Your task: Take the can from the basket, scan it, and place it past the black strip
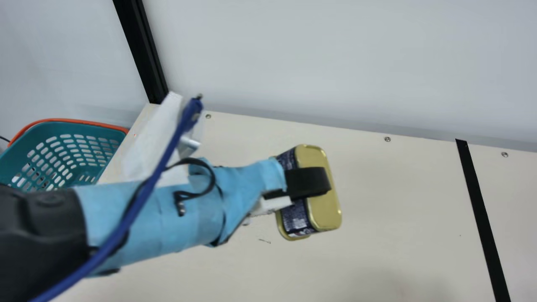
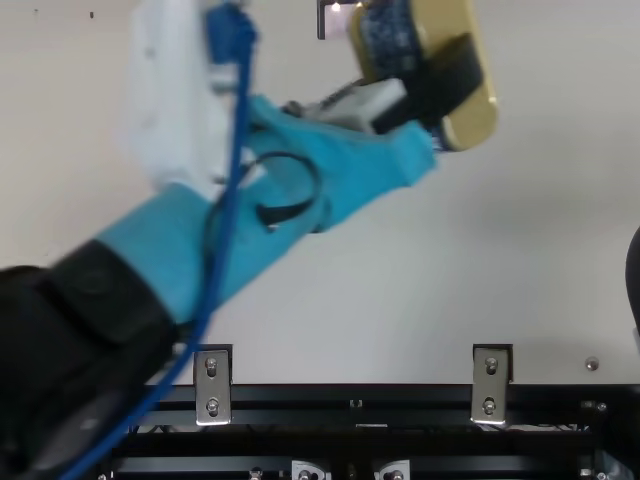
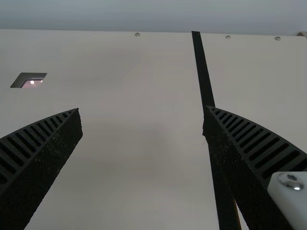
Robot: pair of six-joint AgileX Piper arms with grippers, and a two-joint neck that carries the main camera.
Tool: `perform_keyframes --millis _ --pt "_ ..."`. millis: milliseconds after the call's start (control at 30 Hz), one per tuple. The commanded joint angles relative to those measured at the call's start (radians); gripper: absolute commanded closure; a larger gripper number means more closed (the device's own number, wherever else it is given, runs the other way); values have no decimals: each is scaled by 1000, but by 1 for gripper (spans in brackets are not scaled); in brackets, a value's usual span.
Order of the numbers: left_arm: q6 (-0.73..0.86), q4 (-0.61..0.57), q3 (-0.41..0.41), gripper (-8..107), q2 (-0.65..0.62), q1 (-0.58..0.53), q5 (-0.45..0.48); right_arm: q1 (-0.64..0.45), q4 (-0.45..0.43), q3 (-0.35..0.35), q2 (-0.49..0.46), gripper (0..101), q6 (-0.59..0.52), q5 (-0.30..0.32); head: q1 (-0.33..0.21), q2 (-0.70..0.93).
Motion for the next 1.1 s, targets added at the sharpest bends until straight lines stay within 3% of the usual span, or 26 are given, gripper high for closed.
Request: perform_keyframes --millis 0,33,67,100,167,600,1067 --pt "-26 -118 4 89 10 -36 -57 0 0 0 0 0 0 0 -4 -13" --pt "-12 0 2 89 5 -16 -22 0 0 0 0 0 0 0 -4 -13" --pt "-20 -4 2 89 10 -27 -43 0 0 0 0 0 0 0 -4 -13" --pt "-27 -7 2 81 10 -35 -50 0 0 0 0 0 0 0 -4 -13" --pt "-28 -7 2 89 10 -36 -57 0 0 0 0 0 0 0 -4 -13" --pt "-28 -7 2 89 10 -36 -57 0 0 0 0 0 0 0 -4 -13" --pt "118 -36 -17 89 118 97 -177 0 0 0 0 0 0 0 -4 -13"
